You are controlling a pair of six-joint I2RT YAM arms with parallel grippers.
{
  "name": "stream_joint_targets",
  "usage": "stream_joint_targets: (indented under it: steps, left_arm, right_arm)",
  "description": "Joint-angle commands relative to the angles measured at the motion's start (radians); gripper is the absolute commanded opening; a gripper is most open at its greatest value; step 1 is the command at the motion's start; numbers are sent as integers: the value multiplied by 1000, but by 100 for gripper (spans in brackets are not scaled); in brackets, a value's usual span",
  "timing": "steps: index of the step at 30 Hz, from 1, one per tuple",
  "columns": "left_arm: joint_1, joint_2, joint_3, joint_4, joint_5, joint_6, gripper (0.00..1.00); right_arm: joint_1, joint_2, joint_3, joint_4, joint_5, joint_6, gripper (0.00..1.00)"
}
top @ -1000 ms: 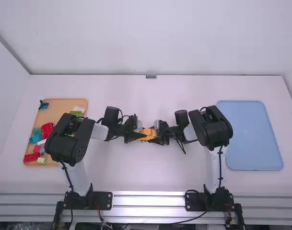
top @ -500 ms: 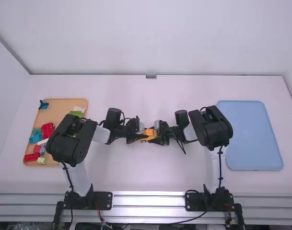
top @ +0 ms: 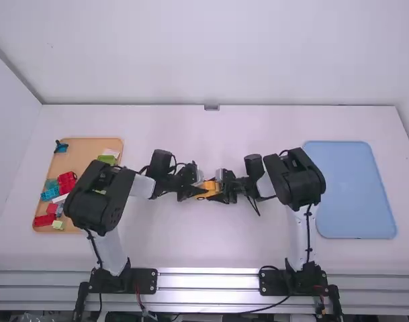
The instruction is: Assemble lego blocks to make yellow taxi
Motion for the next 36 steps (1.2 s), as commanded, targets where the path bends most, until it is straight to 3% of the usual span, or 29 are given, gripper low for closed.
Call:
stream_joint_targets:
  steps: [1,4,8,14,19,22,23,28,30,33,36]
  left_arm:
    - [-43,32,26,-98,-129,29,2]
    - [-61,32,69,-217,-156,96,2]
    - [-65,32,66,-228,-145,122,2]
    - [-65,32,2,-154,-163,121,2]
    - [-35,30,-42,12,-137,-22,3]
    - [-17,28,-53,74,-72,-29,9]
    - [-3,28,-56,108,-21,-29,16]
    - [15,28,-56,166,14,-29,33]
    - [13,28,-56,177,14,-31,35]
    - [13,26,-56,208,47,-35,47]
    - [21,21,-57,239,88,-36,50]
  right_arm:
    - [46,18,12,1,6,-31,56]
    - [52,18,12,1,6,-31,56]
    - [51,18,12,1,5,-31,56]
    - [51,18,12,1,12,-31,56]
    - [42,18,12,0,11,-30,56]
    - [42,18,12,0,12,-27,56]
    - [42,18,12,0,11,-28,56]
    - [42,18,12,1,12,-29,56]
    - [44,18,12,0,12,-28,56]
    - [44,18,12,0,12,-28,56]
    - [44,18,12,1,13,-28,56]
